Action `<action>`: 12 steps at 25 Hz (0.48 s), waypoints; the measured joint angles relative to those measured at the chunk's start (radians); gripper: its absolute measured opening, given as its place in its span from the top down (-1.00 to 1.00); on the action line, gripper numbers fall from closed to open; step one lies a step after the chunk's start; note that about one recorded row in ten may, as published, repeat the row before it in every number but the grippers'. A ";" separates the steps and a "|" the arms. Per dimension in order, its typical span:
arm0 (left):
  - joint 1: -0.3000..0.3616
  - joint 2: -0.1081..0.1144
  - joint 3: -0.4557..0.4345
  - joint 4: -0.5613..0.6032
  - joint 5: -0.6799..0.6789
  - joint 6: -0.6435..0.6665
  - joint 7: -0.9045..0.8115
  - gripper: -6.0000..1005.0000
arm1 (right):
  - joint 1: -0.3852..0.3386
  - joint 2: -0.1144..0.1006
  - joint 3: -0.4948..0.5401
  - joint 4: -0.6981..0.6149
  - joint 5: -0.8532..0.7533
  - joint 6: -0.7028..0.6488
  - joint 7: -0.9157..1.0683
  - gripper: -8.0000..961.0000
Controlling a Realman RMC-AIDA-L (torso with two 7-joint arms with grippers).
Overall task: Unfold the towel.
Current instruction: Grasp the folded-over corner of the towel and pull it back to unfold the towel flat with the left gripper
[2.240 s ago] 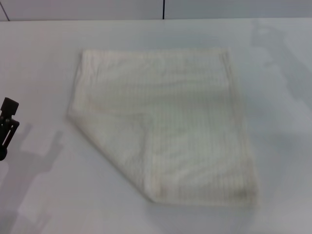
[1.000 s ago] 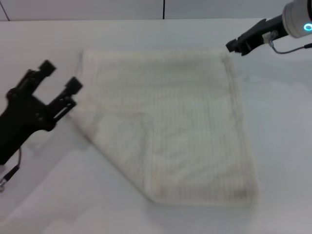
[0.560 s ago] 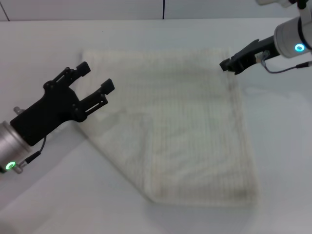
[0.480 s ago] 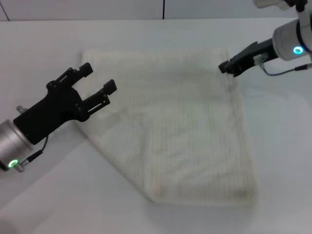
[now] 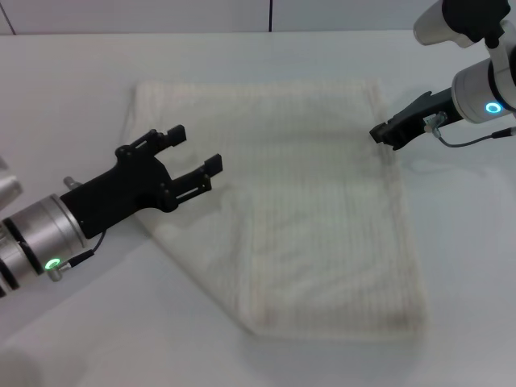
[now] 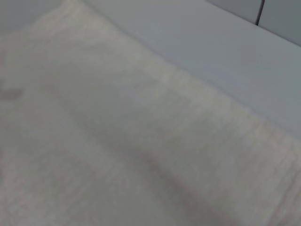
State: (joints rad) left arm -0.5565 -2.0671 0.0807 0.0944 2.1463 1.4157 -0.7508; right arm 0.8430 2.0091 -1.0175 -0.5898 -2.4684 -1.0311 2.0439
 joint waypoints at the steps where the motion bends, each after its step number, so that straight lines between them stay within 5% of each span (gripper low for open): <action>1: -0.012 -0.001 0.024 -0.005 0.000 -0.032 0.000 -0.62 | 0.000 -0.001 0.000 0.001 0.000 0.001 0.000 0.99; 12: -0.047 -0.003 0.048 -0.038 0.000 -0.164 -0.001 -0.62 | -0.008 -0.001 -0.005 0.005 -0.002 0.018 0.001 0.98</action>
State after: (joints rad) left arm -0.6035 -2.0697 0.1285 0.0568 2.1459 1.2514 -0.7516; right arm 0.8345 2.0079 -1.0229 -0.5843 -2.4707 -1.0127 2.0447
